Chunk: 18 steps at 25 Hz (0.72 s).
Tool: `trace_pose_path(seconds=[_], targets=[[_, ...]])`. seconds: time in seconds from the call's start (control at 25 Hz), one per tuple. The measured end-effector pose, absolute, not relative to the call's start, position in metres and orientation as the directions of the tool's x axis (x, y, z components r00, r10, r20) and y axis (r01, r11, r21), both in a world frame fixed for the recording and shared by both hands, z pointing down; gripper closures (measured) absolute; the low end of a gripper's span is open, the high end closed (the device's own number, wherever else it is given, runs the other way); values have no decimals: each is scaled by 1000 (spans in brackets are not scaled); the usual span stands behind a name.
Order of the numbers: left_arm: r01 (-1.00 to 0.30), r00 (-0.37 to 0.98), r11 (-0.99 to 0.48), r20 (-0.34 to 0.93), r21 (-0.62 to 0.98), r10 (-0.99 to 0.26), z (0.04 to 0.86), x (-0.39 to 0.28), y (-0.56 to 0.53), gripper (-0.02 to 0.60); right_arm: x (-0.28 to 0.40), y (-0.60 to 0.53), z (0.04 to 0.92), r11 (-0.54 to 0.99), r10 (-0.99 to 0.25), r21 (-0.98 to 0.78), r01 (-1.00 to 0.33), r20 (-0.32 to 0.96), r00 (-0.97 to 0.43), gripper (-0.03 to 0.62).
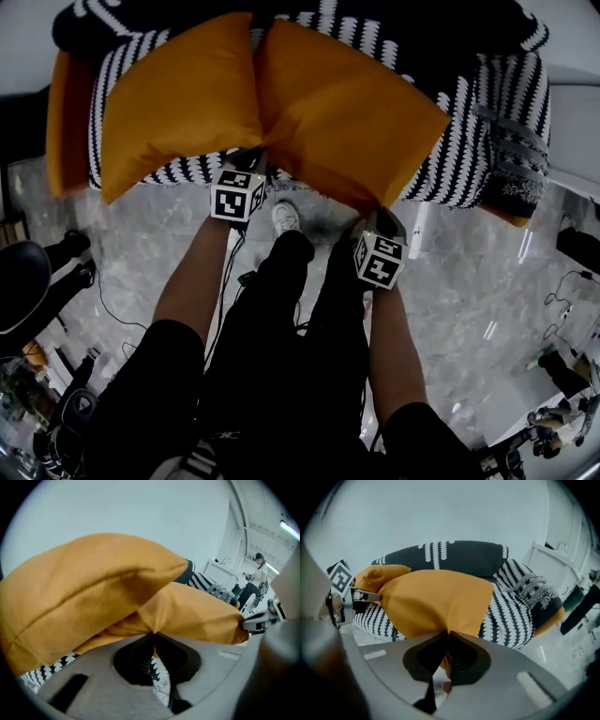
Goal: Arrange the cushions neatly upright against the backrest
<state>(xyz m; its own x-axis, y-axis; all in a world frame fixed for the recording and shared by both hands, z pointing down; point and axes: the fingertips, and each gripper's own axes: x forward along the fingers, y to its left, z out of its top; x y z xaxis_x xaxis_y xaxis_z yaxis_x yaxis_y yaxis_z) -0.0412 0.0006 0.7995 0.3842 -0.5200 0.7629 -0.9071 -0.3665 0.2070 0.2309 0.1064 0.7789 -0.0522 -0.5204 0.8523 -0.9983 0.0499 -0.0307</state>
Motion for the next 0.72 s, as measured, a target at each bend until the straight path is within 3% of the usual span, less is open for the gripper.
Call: trace_pose_path(seconds=[0.24, 0.72], targets=[[-896, 427, -353, 740, 269, -520, 740, -10, -3, 560, 270, 77, 709, 48, -582, 49, -998, 813, 12, 572], [-832, 528, -453, 707, 319, -471, 628, 45, 0, 560, 329, 66, 602, -144, -618, 81, -986, 771, 153, 576]])
